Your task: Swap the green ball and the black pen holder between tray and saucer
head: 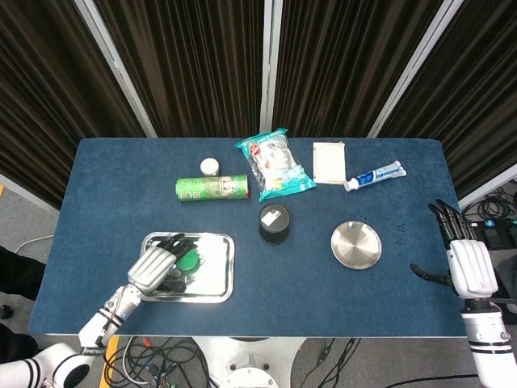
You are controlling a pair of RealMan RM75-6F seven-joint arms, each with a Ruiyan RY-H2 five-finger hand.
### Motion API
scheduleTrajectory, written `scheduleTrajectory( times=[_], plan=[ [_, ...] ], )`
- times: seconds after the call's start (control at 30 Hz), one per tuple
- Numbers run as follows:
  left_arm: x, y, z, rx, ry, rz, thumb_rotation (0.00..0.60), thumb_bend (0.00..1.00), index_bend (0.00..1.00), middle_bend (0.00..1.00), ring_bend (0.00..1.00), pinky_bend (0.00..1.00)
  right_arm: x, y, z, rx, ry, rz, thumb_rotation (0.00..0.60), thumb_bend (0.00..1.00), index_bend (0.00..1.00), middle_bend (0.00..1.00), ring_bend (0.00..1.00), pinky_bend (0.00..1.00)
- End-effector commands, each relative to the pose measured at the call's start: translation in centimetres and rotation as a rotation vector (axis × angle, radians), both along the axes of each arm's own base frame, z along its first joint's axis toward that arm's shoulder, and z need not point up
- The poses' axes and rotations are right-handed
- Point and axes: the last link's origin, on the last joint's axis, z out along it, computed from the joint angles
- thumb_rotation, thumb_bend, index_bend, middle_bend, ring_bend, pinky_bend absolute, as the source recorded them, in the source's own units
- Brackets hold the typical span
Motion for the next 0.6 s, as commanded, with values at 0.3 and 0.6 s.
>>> scheduleTrajectory(
  times=[0.3, 0.6],
  plan=[
    [0.6, 1.3, -1.0, 0.007, 0.007, -0.028, 0.600, 0.29, 0.33, 0.31, 0.25, 0.52, -0.8, 0.0, 0.3, -0.007, -0.006, -0.017, 0.600, 0.00, 0.00, 0.01, 0.00, 0.10],
    [0.7, 1.8, -1.4, 0.010, 0.013, -0.032, 0.600, 0.34, 0.40, 0.38, 0.33, 0.61, -1.0, 0.0, 0.5, -0.020, -0.013, -0.020, 0.600, 0.00, 0.00, 0.01, 0.00, 0.10]
  ],
)
